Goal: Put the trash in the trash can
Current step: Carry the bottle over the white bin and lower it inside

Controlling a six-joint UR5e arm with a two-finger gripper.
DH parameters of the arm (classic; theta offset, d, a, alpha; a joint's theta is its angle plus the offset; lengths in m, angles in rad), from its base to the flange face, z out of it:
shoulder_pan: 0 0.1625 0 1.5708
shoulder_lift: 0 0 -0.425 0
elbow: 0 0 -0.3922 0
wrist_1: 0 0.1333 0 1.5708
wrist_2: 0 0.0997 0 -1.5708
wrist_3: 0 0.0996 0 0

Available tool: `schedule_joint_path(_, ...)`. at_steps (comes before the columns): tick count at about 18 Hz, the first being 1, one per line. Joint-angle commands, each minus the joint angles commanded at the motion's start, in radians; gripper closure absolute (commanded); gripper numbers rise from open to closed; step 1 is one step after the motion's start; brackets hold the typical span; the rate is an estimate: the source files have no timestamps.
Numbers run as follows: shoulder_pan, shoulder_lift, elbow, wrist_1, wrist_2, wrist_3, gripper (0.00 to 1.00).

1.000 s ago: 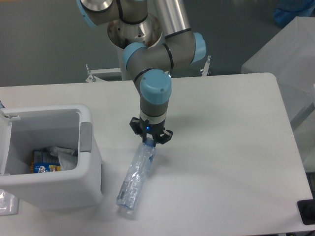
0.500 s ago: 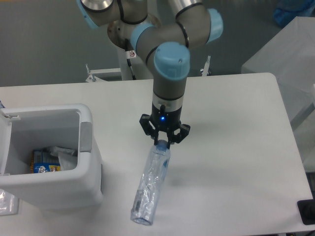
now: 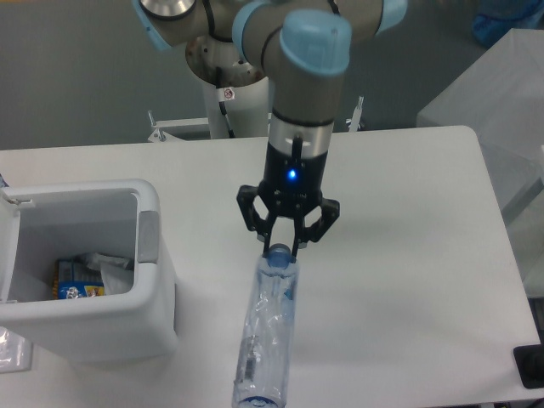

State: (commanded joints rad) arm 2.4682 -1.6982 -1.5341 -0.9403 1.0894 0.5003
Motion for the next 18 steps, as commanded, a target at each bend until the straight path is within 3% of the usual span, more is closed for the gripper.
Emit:
schedule_joint_path(4,-0.057,0.038,0.012,0.008,-0.043,-0.040,0.73)
schedule_joint_path(12,-0.204,0.037,-0.012,0.021,-0.057,-0.040,0.73)
schedule_joint_path(18,-0.258,0.074,-0.129,0.032,-0.055,0.056,0.73)
